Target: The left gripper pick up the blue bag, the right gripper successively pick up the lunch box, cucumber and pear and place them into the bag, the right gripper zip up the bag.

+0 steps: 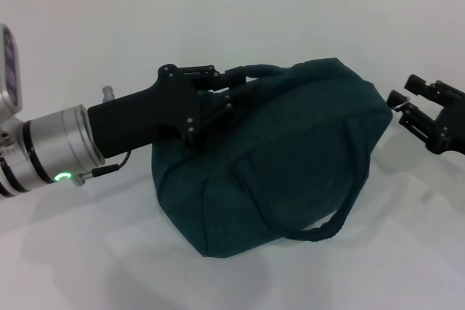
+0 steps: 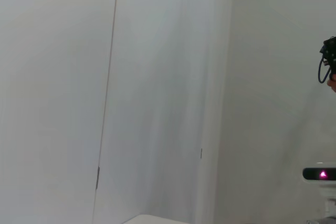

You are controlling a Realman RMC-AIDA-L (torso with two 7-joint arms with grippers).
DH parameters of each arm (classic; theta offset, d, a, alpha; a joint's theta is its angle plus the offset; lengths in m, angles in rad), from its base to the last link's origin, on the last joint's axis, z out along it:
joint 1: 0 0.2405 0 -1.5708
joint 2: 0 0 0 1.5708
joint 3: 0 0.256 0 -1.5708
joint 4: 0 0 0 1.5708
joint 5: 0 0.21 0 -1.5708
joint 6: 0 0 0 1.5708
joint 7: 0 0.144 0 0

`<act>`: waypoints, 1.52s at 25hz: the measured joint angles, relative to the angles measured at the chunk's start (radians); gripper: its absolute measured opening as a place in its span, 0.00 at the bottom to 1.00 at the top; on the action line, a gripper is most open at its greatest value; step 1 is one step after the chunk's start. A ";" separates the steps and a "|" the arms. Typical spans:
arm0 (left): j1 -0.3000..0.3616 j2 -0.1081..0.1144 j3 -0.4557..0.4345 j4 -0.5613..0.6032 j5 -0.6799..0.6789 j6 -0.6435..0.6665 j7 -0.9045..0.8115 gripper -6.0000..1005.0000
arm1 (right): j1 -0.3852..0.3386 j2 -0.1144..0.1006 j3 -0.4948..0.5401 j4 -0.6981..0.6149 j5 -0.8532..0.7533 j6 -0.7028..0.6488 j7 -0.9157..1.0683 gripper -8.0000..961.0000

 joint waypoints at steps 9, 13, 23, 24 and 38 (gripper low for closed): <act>-0.006 0.000 0.000 -0.011 -0.003 0.000 0.006 0.24 | -0.001 -0.032 -0.003 0.006 -0.050 0.006 0.039 0.46; -0.007 0.000 0.000 -0.014 -0.009 0.000 0.014 0.25 | 0.003 -0.044 -0.001 0.006 -0.074 0.015 0.057 0.46; -0.028 0.000 0.001 -0.054 -0.020 0.000 0.044 0.27 | 0.010 -0.044 0.002 0.000 -0.112 0.062 0.052 0.46; -0.027 0.001 0.001 -0.054 -0.021 0.000 0.045 0.27 | 0.010 -0.044 0.002 0.000 -0.114 0.061 0.053 0.46; -0.028 0.000 0.000 -0.054 -0.022 0.000 0.047 0.31 | 0.010 -0.064 -0.001 -0.006 -0.169 -0.017 0.058 0.46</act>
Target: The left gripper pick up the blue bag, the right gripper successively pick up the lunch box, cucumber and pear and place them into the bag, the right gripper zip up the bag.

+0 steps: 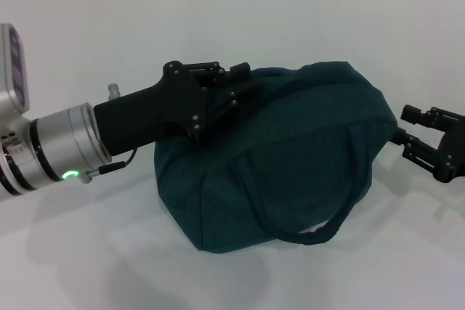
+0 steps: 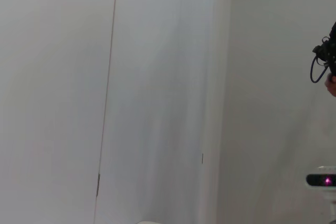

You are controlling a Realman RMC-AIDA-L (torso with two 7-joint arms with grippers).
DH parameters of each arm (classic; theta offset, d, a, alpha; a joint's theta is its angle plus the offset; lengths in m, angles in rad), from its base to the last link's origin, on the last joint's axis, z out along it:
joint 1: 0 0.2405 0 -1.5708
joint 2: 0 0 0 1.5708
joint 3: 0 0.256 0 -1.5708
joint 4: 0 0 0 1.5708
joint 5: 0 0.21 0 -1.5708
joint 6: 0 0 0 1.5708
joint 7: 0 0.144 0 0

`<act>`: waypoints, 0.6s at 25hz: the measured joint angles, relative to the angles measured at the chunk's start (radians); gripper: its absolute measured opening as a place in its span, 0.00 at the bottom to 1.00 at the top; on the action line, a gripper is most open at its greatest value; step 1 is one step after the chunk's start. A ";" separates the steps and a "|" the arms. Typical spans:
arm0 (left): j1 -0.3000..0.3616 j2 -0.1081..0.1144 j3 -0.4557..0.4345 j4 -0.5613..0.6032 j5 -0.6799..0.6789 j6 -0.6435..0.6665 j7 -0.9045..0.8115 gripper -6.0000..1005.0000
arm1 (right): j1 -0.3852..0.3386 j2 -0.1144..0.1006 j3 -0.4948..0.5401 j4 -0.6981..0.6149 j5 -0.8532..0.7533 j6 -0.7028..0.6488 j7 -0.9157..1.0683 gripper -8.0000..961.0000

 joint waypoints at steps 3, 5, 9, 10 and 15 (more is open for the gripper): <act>0.001 0.000 0.000 0.000 -0.006 0.000 0.000 0.31 | -0.005 -0.005 0.005 0.000 0.001 -0.043 0.000 0.46; 0.005 0.000 0.000 -0.002 -0.020 0.001 0.000 0.32 | -0.006 -0.005 0.012 0.000 0.005 -0.069 0.000 0.46; 0.018 -0.002 0.005 -0.024 -0.098 0.018 0.015 0.33 | -0.005 -0.004 0.046 0.000 0.002 -0.128 -0.001 0.46; 0.024 -0.002 0.006 -0.025 -0.115 0.031 0.025 0.33 | -0.003 -0.005 0.048 0.000 0.002 -0.143 0.001 0.46; 0.058 0.002 0.007 -0.021 -0.152 0.136 0.089 0.44 | 0.002 -0.012 0.045 -0.014 0.003 -0.236 0.020 0.49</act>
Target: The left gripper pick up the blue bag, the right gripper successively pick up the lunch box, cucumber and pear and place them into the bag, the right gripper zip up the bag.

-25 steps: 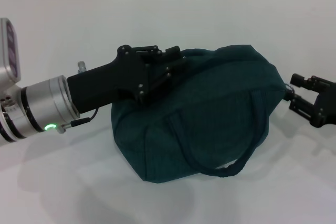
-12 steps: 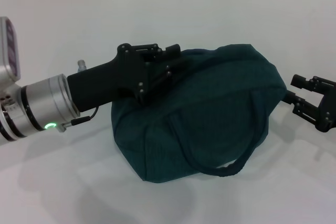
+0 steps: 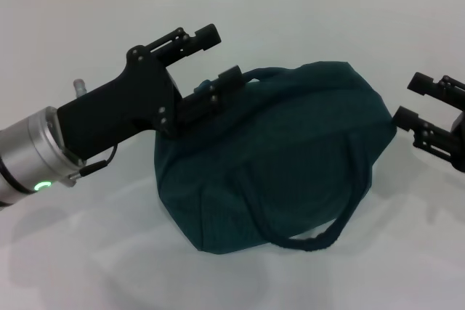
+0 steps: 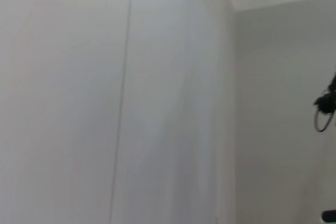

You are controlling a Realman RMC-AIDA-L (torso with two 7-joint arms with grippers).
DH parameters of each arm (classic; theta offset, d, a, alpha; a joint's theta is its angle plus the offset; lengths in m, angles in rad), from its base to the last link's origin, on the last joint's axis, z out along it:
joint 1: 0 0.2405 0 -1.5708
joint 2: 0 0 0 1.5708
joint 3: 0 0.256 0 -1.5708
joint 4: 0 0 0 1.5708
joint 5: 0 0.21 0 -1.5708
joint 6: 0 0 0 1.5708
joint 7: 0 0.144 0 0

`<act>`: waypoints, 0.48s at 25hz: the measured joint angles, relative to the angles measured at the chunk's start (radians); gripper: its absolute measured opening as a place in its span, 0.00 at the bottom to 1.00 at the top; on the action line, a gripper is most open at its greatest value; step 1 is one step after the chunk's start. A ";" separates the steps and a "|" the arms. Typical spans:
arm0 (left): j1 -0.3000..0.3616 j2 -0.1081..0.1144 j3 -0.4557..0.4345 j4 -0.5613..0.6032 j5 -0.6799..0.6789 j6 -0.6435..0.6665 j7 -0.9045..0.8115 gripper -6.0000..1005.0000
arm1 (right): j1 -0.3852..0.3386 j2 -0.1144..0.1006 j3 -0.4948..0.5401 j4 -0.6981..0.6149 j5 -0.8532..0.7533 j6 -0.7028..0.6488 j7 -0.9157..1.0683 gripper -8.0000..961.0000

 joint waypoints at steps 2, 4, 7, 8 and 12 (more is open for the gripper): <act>0.002 0.002 0.001 0.001 0.007 0.024 0.005 0.48 | 0.001 -0.008 -0.002 -0.018 -0.024 -0.059 0.007 0.51; 0.007 0.004 0.002 -0.001 0.016 0.042 0.008 0.52 | 0.001 -0.018 0.000 -0.042 -0.053 -0.123 0.017 0.62; 0.021 0.006 0.003 0.004 0.036 0.074 0.018 0.61 | 0.002 -0.046 0.004 -0.107 -0.074 -0.192 0.093 0.67; 0.027 0.007 0.003 0.006 0.045 0.083 0.027 0.65 | 0.002 -0.046 0.004 -0.107 -0.074 -0.192 0.093 0.67; 0.047 0.007 0.000 0.007 0.075 0.089 0.042 0.81 | 0.002 -0.059 0.005 -0.158 -0.082 -0.197 0.156 0.67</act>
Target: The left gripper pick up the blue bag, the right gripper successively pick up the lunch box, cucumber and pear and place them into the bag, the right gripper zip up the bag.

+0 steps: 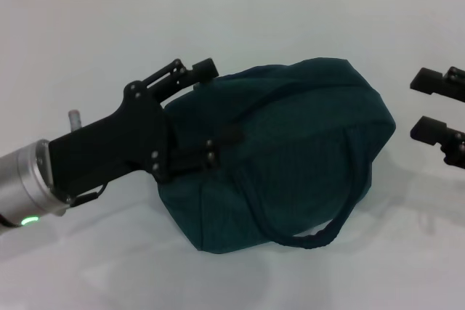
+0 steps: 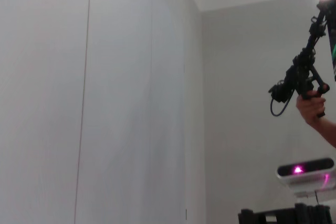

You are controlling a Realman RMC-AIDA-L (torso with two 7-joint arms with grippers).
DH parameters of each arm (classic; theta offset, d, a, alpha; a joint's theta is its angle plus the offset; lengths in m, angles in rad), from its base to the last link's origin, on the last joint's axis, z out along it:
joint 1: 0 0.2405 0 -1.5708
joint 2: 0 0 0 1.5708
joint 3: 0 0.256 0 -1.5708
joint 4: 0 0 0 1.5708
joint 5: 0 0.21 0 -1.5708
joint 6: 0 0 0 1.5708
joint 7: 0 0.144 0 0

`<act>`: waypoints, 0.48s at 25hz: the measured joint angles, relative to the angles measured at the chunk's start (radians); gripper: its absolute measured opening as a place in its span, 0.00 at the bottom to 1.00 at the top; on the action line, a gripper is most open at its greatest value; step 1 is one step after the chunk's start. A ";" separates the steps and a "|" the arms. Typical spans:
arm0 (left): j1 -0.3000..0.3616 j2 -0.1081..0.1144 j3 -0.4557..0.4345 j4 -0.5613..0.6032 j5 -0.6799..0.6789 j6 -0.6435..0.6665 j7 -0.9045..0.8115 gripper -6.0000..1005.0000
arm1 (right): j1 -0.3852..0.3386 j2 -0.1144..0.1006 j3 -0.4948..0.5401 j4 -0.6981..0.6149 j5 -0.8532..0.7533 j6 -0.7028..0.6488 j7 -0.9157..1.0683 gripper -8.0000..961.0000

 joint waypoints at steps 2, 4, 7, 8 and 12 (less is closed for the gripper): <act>0.012 0.000 -0.003 -0.001 0.010 0.000 0.002 0.85 | 0.000 0.001 0.001 -0.020 -0.018 0.003 0.007 0.66; 0.019 0.000 -0.004 0.000 0.011 0.000 0.006 0.85 | 0.000 0.005 0.012 -0.036 -0.039 0.011 0.006 0.66; 0.022 -0.001 -0.001 -0.002 0.011 0.000 0.012 0.85 | 0.000 0.018 0.056 -0.043 -0.083 0.019 0.004 0.66; 0.023 -0.001 0.001 -0.005 0.011 0.000 0.020 0.85 | 0.000 0.026 0.081 -0.044 -0.107 0.020 0.004 0.66; 0.030 -0.003 0.002 -0.019 0.018 0.000 0.054 0.85 | 0.000 0.056 0.173 -0.054 -0.196 0.024 0.003 0.66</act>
